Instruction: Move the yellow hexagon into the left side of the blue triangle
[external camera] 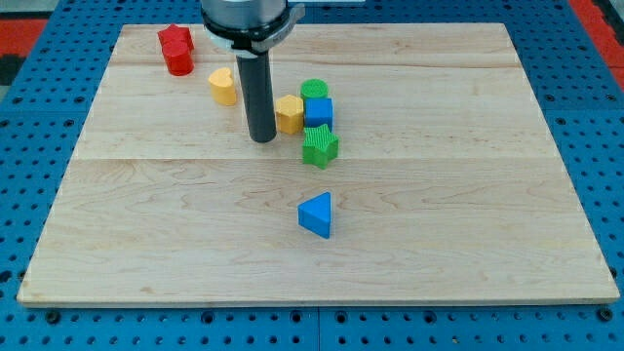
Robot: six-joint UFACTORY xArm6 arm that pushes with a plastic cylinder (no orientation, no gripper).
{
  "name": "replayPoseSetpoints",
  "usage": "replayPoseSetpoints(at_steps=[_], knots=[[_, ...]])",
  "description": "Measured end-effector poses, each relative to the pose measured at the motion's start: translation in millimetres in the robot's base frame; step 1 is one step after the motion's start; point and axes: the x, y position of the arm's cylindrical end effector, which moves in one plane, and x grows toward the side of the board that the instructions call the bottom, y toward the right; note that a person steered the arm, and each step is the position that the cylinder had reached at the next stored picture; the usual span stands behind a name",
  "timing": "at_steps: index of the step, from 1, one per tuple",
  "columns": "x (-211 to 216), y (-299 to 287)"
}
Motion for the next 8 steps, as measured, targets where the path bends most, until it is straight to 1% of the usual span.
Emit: replayPoseSetpoints(at_steps=[1,2,3,4,5,6,7,8], knots=[[-55.2,-47.6],[-88.3,-28.5],[-78.4,35.9],[-60.9,72.9],[-28.7,43.2],[-67.9,28.5],[-84.2,-5.7],[-44.5,-11.4]])
